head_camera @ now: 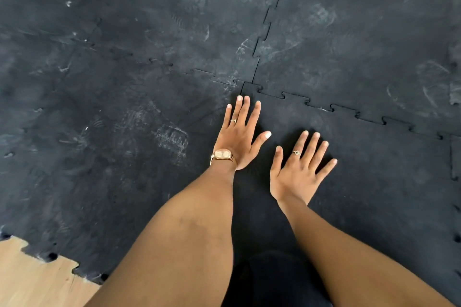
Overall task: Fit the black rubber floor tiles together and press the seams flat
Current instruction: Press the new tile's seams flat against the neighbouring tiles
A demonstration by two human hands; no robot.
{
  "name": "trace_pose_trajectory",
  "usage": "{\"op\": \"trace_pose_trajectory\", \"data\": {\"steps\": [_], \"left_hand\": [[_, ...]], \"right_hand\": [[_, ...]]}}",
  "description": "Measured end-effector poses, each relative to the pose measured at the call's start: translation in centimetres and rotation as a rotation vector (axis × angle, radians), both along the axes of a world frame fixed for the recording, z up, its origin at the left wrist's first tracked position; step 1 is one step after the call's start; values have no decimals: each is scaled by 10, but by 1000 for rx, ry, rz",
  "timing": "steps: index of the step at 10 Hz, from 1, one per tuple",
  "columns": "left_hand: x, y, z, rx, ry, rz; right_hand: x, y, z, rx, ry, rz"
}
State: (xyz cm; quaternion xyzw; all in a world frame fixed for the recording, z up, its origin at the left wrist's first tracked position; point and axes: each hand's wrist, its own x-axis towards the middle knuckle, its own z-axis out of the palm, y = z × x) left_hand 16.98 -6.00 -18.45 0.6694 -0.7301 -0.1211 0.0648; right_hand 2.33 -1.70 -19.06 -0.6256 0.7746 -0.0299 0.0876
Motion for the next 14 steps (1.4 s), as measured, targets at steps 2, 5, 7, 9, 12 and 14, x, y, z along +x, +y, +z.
{"op": "trace_pose_trajectory", "data": {"steps": [2, 5, 7, 9, 12, 14], "left_hand": [[0, -1, 6, -141, 96, -49], [-3, 34, 7, -29, 6, -313], [2, 110, 5, 92, -78, -107], [3, 111, 7, -30, -83, -47], [1, 114, 3, -51, -23, -89], [0, 116, 4, -98, -127, -180]], "right_hand": [[3, -4, 2, -29, -10, 0], [-3, 1, 1, 9, -2, 17], [-1, -3, 0, -10, 8, 16], [1, -3, 2, -20, -11, 22], [-3, 0, 3, -14, -15, 30], [-2, 0, 1, -21, -21, 32]]}}
